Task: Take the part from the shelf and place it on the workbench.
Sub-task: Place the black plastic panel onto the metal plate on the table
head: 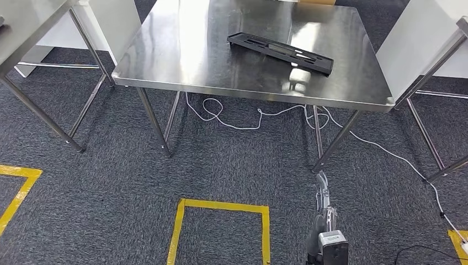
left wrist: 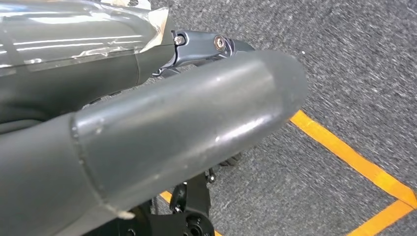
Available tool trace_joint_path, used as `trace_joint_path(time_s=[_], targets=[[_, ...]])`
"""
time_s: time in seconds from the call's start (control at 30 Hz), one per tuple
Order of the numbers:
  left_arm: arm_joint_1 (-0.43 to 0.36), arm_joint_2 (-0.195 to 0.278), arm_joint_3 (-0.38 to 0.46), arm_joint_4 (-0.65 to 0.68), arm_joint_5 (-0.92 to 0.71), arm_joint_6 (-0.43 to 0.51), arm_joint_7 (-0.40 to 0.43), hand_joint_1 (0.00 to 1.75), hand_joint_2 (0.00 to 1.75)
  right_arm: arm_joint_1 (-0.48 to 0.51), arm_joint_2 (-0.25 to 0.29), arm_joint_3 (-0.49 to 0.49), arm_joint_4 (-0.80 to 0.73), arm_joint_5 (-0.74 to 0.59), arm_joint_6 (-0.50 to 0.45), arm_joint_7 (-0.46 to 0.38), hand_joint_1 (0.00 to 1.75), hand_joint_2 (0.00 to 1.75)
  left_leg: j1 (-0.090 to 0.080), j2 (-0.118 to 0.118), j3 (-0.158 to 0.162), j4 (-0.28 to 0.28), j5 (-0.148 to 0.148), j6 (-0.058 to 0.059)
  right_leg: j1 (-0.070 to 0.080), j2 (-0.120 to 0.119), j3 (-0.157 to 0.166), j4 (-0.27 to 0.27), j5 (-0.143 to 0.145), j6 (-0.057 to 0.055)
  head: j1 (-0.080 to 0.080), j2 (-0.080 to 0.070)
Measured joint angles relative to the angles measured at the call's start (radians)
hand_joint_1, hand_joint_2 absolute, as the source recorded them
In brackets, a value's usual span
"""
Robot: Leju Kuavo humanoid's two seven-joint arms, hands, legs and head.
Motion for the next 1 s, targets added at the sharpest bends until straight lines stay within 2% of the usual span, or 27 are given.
trace_joint_path(time_s=[0.03, 0.07, 0.1, 0.13, 0.17, 0.2, 0.23, 0.27, 0.3, 0.33, 0.37, 0.4, 0.43, 0.47, 0.5, 0.53, 0.6, 0.67, 0.7, 0.77, 0.8, 0.83, 0.87, 0.9, 0.93, 0.97, 1.0], targets=[[0.0, -0.001, -0.001, 0.0, -0.001, 0.001, 0.001, 0.0, 0.0, 0.0, 0.0, 0.0, -0.002, 0.0, -0.001, 0.0, 0.0, 0.0, 0.0, 0.001, -0.001, -0.004, 0.011, -0.005, 0.005, 0.0, 0.024, -0.046, -0.011, -0.011, 0.0, 0.0], [0.001, -0.001, -0.003, 0.0, -0.003, 0.003, 0.003, 0.0, 0.0, 0.001, 0.0, -0.001, -0.003, -0.001, -0.002, 0.0, 0.0, 0.0, -0.001, 0.002, -0.001, -0.009, 0.024, -0.01, 0.009, 0.001, 0.028, -0.067, -0.012, -0.02, 0.0, 0.0], [0.002, 0.0, -0.004, 0.0, -0.004, 0.004, 0.004, 0.0, 0.0, 0.001, 0.0, -0.001, -0.004, -0.001, -0.003, 0.0, 0.0, 0.0, 0.0, 0.002, -0.003, -0.013, 0.03, -0.016, 0.003, 0.001, 0.021, -0.067, -0.002, -0.029, 0.0, 0.0], [0.003, 0.0, -0.004, 0.0, -0.005, 0.005, 0.006, 0.0, 0.0, 0.0, 0.001, -0.002, -0.004, -0.002, -0.004, 0.0, 0.0, 0.0, 0.001, 0.001, -0.008, -0.01, 0.02, -0.021, -0.003, -0.001, 0.014, -0.068, 0.009, -0.037, -0.001, 0.0], [0.004, 0.001, -0.005, 0.0, -0.007, 0.006, 0.007, 0.0, 0.0, 0.0, 0.002, -0.002, -0.004, -0.003, -0.004, 0.001, 0.0, 0.0, 0.002, -0.001, -0.015, 0.009, -0.01, -0.026, -0.009, -0.003, 0.005, -0.07, 0.021, -0.048, -0.004, 0.0], [0.006, 0.002, -0.006, 0.0, -0.009, 0.006, 0.009, 0.0, 0.0, -0.001, 0.002, -0.003, -0.003, -0.004, -0.005, 0.001, 0.0, 0.0, 0.004, -0.003, -0.025, 0.049, -0.06, -0.03, -0.015, -0.005, -0.003, -0.071, 0.032, -0.057, -0.006, 0.0], [0.007, 0.003, -0.006, 0.0, -0.011, 0.006, 0.01, 0.0, 0.0, -0.001, 0.003, -0.004, -0.003, -0.005, -0.007, 0.002, 0.0, 0.0, 0.005, -0.004, -0.037, 0.107, -0.117, -0.035, -0.012, -0.008, -0.013, -0.07, 0.042, -0.064, -0.008, 0.0], [0.007, 0.003, -0.007, 0.0, -0.013, 0.006, 0.011, 0.0, 0.0, 0.0, 0.003, -0.004, -0.003, -0.007, -0.009, 0.002, 0.0, 0.0, 0.007, -0.005, -0.047, 0.175, -0.163, -0.039, -0.011, -0.01, -0.024, -0.069, 0.052, -0.068, -0.01, 0.0], [0.008, 0.004, -0.007, 0.0, -0.014, 0.006, 0.012, 0.0, 0.0, 0.0, 0.002, -0.006, -0.002, -0.01, -0.012, 0.002, 0.0, 0.0, 0.008, -0.005, -0.052, 0.235, -0.186, -0.043, -0.009, -0.012, -0.034, -0.068, 0.061, -0.068, -0.009, 0.0], [0.008, 0.004, -0.008, 0.0, -0.014, 0.006, 0.012, 0.0, 0.0, 0.001, 0.002, -0.007, -0.001, -0.012, -0.015, 0.002, 0.0, 0.0, 0.011, -0.005, -0.047, 0.271, -0.184, -0.046, -0.009, -0.013, -0.045, -0.065, 0.069, -0.066, -0.01, 0.0], [0.007, 0.005, -0.008, 0.0, -0.015, 0.006, 0.013, 0.0, 0.0, 0.002, 0.002, -0.008, -0.001, -0.014, -0.017, 0.002, 0.0, 0.0, 0.014, -0.005, -0.026, 0.271, -0.162, -0.049, -0.01, -0.014, -0.057, -0.059, 0.076, -0.062, -0.01, 0.0], [0.007, 0.006, -0.008, 0.0, -0.016, 0.006, 0.013, 0.0, 0.0, 0.003, 0.002, -0.009, -0.001, -0.016, -0.019, 0.002, 0.0, 0.0, 0.016, -0.004, 0.012, 0.237, -0.134, -0.05, -0.011, -0.013, -0.069, -0.051, 0.081, -0.058, -0.01, 0.0], [0.007, 0.006, -0.009, 0.0, -0.017, 0.006, 0.014, 0.0, 0.0, 0.004, 0.002, -0.01, -0.001, -0.017, -0.021, 0.002, 0.0, 0.0, 0.019, -0.005, 0.06, 0.177, -0.118, -0.052, -0.013, -0.013, -0.083, -0.04, 0.084, -0.055, -0.01, 0.0], [0.006, 0.006, -0.01, 0.0, -0.019, 0.006, 0.014, 0.0, 0.0, 0.005, 0.002, -0.011, -0.001, -0.018, -0.023, 0.002, 0.0, 0.0, 0.019, -0.006, 0.105, 0.113, -0.112, -0.052, -0.012, -0.014, -0.096, -0.028, 0.086, -0.051, -0.01, 0.0], [0.005, 0.006, -0.01, 0.0, -0.022, 0.006, 0.015, 0.0, 0.0, 0.006, 0.002, -0.013, -0.001, -0.019, -0.025, 0.001, 0.0, 0.0, 0.018, -0.009, 0.137, 0.064, -0.117, -0.051, -0.01, -0.014, -0.107, -0.018, 0.088, -0.048, -0.009, 0.0], [0.004, 0.007, -0.011, 0.0, -0.025, 0.006, 0.015, 0.0, 0.0, 0.007, 0.002, -0.013, -0.002, -0.019, -0.028, 0.001, 0.0, 0.0, 0.015, -0.011, 0.152, 0.034, -0.126, -0.05, -0.008, -0.014, -0.116, -0.01, 0.092, -0.042, -0.009, 0.0], [0.003, 0.008, -0.012, 0.0, -0.029, 0.006, 0.016, 0.0, 0.0, 0.013, 0.003, -0.015, -0.005, -0.019, -0.035, 0.001, 0.0, 0.0, 0.011, -0.012, 0.152, 0.016, -0.129, -0.046, -0.006, -0.014, -0.13, -0.005, 0.102, -0.025, -0.009, 0.0], [-0.001, 0.008, -0.012, 0.0, -0.031, 0.006, 0.018, 0.0, 0.0, 0.022, 0.004, -0.019, -0.008, -0.02, -0.038, 0.002, 0.0, 0.0, 0.014, -0.01, 0.142, -0.007, -0.122, -0.029, -0.005, -0.011, -0.152, 0.017, 0.083, -0.018, -0.006, 0.0], [-0.003, 0.009, -0.012, 0.0, -0.032, 0.006, 0.019, 0.0, 0.0, 0.026, 0.005, -0.022, -0.01, -0.02, -0.038, 0.003, 0.0, 0.0, 0.015, -0.008, 0.134, -0.017, -0.115, -0.016, -0.006, -0.008, -0.17, 0.049, 0.054, -0.02, -0.003, 0.0], [-0.005, 0.011, -0.012, 0.0, -0.033, 0.006, 0.02, 0.0, 0.0, 0.033, 0.006, -0.025, -0.012, -0.021, -0.039, 0.005, 0.0, 0.0, 0.013, -0.005, 0.108, -0.022, -0.095, 0.003, -0.011, -0.004, -0.206, 0.158, -0.024, -0.03, 0.006, 0.0], [-0.005, 0.011, -0.012, 0.0, -0.033, 0.006, 0.021, 0.0, 0.0, 0.037, 0.006, -0.026, -0.012, -0.022, -0.039, 0.006, 0.0, 0.0, 0.012, -0.003, 0.096, -0.022, -0.085, 0.006, -0.015, -0.003, -0.216, 0.214, -0.049, -0.029, 0.007, 0.0], [-0.004, 0.011, -0.012, 0.0, -0.033, 0.006, 0.021, 0.0, 0.0, 0.041, 0.006, -0.026, -0.012, -0.022, -0.039, 0.006, 0.0, 0.0, 0.011, -0.001, 0.083, -0.021, -0.074, 0.007, -0.018, -0.003, -0.216, 0.252, -0.056, -0.023, 0.008, 0.0], [-0.004, 0.012, -0.012, 0.0, -0.033, 0.006, 0.021, 0.0, 0.0, 0.045, 0.006, -0.027, -0.012, -0.023, -0.039, 0.006, 0.0, 0.0, 0.01, 0.0, 0.07, -0.021, -0.063, 0.005, -0.02, -0.002, -0.203, 0.261, -0.044, -0.012, 0.009, 0.0], [-0.004, 0.012, -0.012, 0.0, -0.033, 0.006, 0.022, 0.0, 0.0, 0.048, 0.006, -0.027, -0.012, -0.024, -0.039, 0.006, 0.0, 0.0, 0.01, 0.001, 0.057, -0.021, -0.052, 0.003, -0.023, -0.002, -0.172, 0.233, -0.019, 0.001, 0.009, 0.0], [-0.004, 0.012, -0.012, 0.0, -0.033, 0.006, 0.022, 0.0, 0.0, 0.049, 0.006, -0.027, -0.012, -0.025, -0.039, 0.006, 0.0, 0.0, 0.011, 0.002, 0.045, -0.021, -0.041, -0.001, -0.026, -0.002, -0.126, 0.175, 0.006, 0.01, 0.009, 0.0], [-0.004, 0.012, -0.012, 0.0, -0.033, 0.006, 0.022, 0.0, 0.0, 0.049, 0.006, -0.027, -0.012, -0.025, -0.039, 0.006, 0.0, 0.0, 0.01, 0.002, 0.036, -0.021, -0.03, -0.006, -0.027, -0.002, -0.07, 0.094, 0.015, 0.013, 0.009, 0.0], [-0.004, 0.012, -0.012, 0.0, -0.033, 0.006, 0.022, 0.0, 0.0, 0.047, 0.007, -0.027, -0.013, -0.026, -0.039, 0.006, 0.0, 0.0, 0.009, 0.002, 0.03, -0.021, -0.019, -0.013, -0.024, 0.0, -0.021, 0.018, 0.014, 0.011, 0.008, 0.0]])
